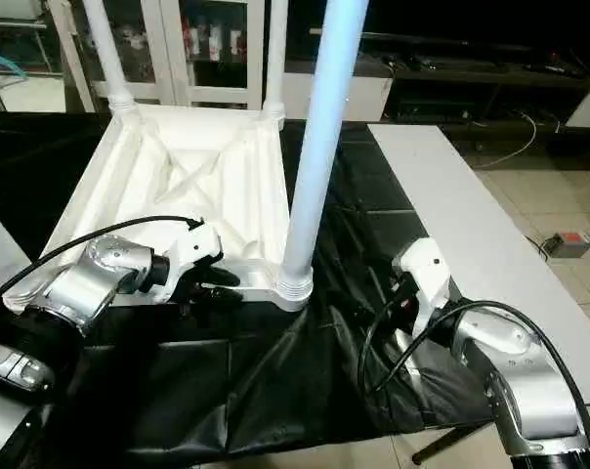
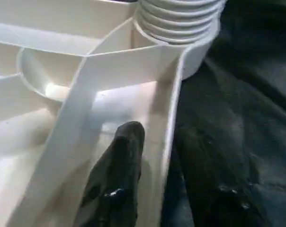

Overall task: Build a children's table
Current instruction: Rotate leg to tighten

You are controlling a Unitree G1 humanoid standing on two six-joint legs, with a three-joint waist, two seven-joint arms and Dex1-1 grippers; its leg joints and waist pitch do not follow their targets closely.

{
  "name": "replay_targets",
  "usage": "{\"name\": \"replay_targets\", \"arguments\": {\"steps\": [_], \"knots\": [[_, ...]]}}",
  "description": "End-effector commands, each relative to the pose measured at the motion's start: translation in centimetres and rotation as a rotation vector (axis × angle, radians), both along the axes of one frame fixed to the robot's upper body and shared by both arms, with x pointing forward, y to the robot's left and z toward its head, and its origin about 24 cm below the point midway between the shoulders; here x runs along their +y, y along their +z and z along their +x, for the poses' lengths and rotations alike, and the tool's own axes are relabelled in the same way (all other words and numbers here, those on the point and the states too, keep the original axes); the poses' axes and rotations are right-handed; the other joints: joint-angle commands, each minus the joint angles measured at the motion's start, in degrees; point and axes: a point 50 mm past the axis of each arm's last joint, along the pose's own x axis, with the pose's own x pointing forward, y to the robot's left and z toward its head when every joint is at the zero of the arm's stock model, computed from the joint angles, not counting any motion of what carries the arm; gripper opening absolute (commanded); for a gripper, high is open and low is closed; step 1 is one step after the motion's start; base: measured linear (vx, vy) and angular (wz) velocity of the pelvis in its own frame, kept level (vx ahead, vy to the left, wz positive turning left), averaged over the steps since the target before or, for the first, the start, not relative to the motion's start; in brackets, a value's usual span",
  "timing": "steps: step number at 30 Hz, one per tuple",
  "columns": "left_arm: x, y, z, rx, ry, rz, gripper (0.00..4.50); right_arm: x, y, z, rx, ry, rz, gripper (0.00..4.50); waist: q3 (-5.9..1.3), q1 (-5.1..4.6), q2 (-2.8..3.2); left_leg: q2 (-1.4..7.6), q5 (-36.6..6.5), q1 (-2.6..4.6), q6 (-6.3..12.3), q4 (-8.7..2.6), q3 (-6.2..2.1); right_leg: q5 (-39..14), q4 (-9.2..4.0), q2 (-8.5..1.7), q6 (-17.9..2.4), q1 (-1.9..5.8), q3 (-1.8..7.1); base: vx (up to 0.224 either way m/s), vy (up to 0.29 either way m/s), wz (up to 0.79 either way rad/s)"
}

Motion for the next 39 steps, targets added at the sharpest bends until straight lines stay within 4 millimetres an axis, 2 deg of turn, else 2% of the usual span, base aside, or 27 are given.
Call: {"name": "replay_targets", "arguments": {"steps": [1,4,6,9,10,14,15,17,18,19,21,23,24,26,27,28,29,31,33,39], "knots": [[0.0,-0.3,-0.3,0.004,-0.052,0.051,1.10,0.0,0.5,0.3,-0.024,0.018,-0.022,4.50,-3.11,0.15,0.02,6.43,-16.1,1.65,0.32,-5.40,-2.58,-11.9,-4.22,-5.06,-14.5,1.27,2.64,0.000,0.000,0.00],[0.3,-0.3,-0.4,-0.003,-0.067,0.076,0.89,0.1,0.4,0.3,-0.022,0.025,-0.024,4.50,-3.11,0.12,0.00,6.48,-16.9,1.72,-0.54,-5.46,-2.53,-12.7,-4.24,-5.08,-13.9,1.15,2.69,0.000,0.000,0.00],[0.4,-0.3,-0.4,-0.003,-0.067,0.077,0.68,0.1,0.4,0.4,-0.023,0.027,-0.024,4.50,-3.22,0.16,-0.01,6.48,-16.0,1.68,-0.50,-5.44,-2.47,-11.3,-4.08,-5.09,-14.1,1.22,2.69,0.000,0.000,0.00],[0.5,-0.3,-0.4,0.000,-0.063,0.078,0.46,0.2,0.4,0.5,-0.025,0.033,-0.023,4.50,-3.33,0.15,-0.17,6.40,-13.8,1.58,0.45,-5.29,-2.26,-8.1,-3.80,-4.99,-14.7,1.34,2.67,0.000,0.000,0.00],[0.6,-0.5,-0.5,0.001,-0.051,0.076,0.26,0.5,0.3,0.6,-0.025,0.039,-0.019,4.50,-3.33,0.14,-0.21,6.34,-13.0,1.52,0.91,-5.20,-2.16,-7.6,-3.78,-5.06,-14.9,1.41,2.69,0.000,0.000,0.00],[0.5,-0.9,-0.6,0.003,-0.043,0.068,0.03,0.7,0.2,0.7,-0.023,0.047,-0.017,4.50,-3.26,0.22,-0.15,6.45,-13.4,1.61,1.12,-5.17,-1.99,-9.0,-3.91,-5.02,-15.2,1.29,2.70,0.000,0.000,0.00],[0.5,-1.0,-0.7,0.008,-0.040,0.063,0.03,0.8,0.2,0.7,-0.019,0.051,-0.015,4.50,-3.27,0.20,-0.16,6.45,-13.5,1.60,1.02,-5.20,-1.98,-9.1,-3.89,-4.96,-15.1,1.29,2.70,0.000,0.000,0.00],[0.5,-1.3,-1.1,0.016,-0.041,0.058,0.03,1.0,0.1,0.8,-0.008,0.074,-0.013,4.50,-3.23,0.10,0.22,6.48,-14.0,1.59,0.74,-5.30,-2.05,-9.2,-3.85,-4.92,-15.0,1.30,2.75,0.000,0.000,0.00],[0.5,-1.4,-1.3,0.020,-0.042,0.053,0.03,1.1,0.1,0.8,-0.002,0.089,-0.013,4.50,-3.22,-0.15,0.08,6.52,-14.4,1.62,0.62,-5.35,-2.00,-9.0,-3.81,-4.85,-15.2,1.28,2.73,0.000,0.000,0.00],[0.5,-1.5,-1.5,0.020,-0.042,0.048,0.03,1.2,0.0,0.8,0.004,0.103,-0.011,4.50,-3.20,-0.14,0.40,6.52,-14.8,1.64,0.50,-5.35,-2.04,-9.2,-3.83,-4.89,-15.3,1.28,2.76,0.000,0.000,0.00],[0.3,-1.4,-2.0,0.016,-0.050,0.035,0.03,1.4,-0.2,0.9,0.019,0.139,-0.025,4.50,-3.24,-0.30,0.43,6.53,-15.2,1.68,0.37,-5.29,-2.00,-9.4,-3.87,-4.92,-15.4,1.29,2.81,0.000,0.000,0.00],[0.2,-1.3,-2.4,0.007,-0.067,0.027,0.03,1.6,-0.4,1.0,0.030,0.162,-0.041,4.50,-3.23,-0.53,0.35,6.52,-14.6,1.51,0.74,-5.31,-1.96,-9.0,-3.87,-4.84,-15.7,1.37,2.80,0.000,0.000,0.00],[0.0,-1.1,-3.3,-0.012,-0.114,0.013,0.03,1.9,-0.9,1.2,0.049,0.197,-0.061,4.50,-3.36,-0.55,-0.08,6.55,-14.5,1.62,0.86,-5.11,-1.91,-9.1,-3.80,-4.88,-15.9,1.33,2.74,0.000,0.000,0.00],[-0.1,-1.0,-3.7,-0.019,-0.131,0.009,0.03,2.1,-1.1,1.3,0.054,0.207,-0.068,4.50,-3.20,-0.68,0.11,6.55,-14.2,1.55,1.16,-5.15,-1.85,-10.1,-3.94,-4.84,-15.7,1.25,2.83,0.000,0.000,0.00],[-0.2,-0.9,-4.1,-0.027,-0.154,0.009,0.03,2.3,-1.4,1.6,0.063,0.228,-0.082,4.50,-3.23,-0.60,0.02,6.54,-14.2,1.72,1.18,-5.10,-1.78,-10.4,-3.90,-4.72,-15.6,1.13,2.76,0.000,0.000,0.00],[-0.3,-0.8,-4.5,-0.034,-0.173,0.010,0.03,2.6,-1.6,1.8,0.070,0.246,-0.095,4.50,-3.17,-0.70,-0.09,6.51,-14.1,1.56,1.16,-5.22,-1.85,-10.9,-3.82,-4.62,-15.5,1.15,2.69,0.000,0.000,0.00],[-0.4,-0.7,-4.7,-0.035,-0.180,0.011,0.03,2.7,-1.7,2.0,0.075,0.257,-0.102,4.50,-3.23,-0.79,-0.50,6.51,-13.9,1.52,1.19,-5.22,-1.79,-11.0,-3.82,-4.58,-15.4,1.20,2.65,0.000,0.000,0.00],[-0.4,-0.5,-5.1,-0.034,-0.193,0.018,0.03,3.0,-2.0,2.4,0.085,0.278,-0.121,4.50,-3.13,-0.72,-0.16,6.55,-13.9,1.69,1.01,-5.19,-1.76,-11.5,-3.83,-4.64,-15.4,0.99,2.72,0.000,0.000,0.00],[-0.4,-0.5,-5.3,-0.034,-0.198,0.021,0.03,3.2,-2.1,2.6,0.088,0.297,-0.129,4.50,-3.14,-0.66,-0.21,6.51,-14.2,1.75,0.88,-5.15,-1.69,-11.6,-3.83,-4.55,-15.1,0.96,2.77,0.000,0.000,0.00],[-0.3,-0.4,-5.5,-0.040,-0.190,0.037,0.03,4.0,-2.3,2.8,0.120,0.392,-0.125,4.50,-3.36,-0.87,-0.34,6.36,-11.8,1.72,1.65,-4.98,-1.56,-7.0,-3.42,-4.39,-16.1,1.11,2.74,0.000,0.000,0.00]]}}
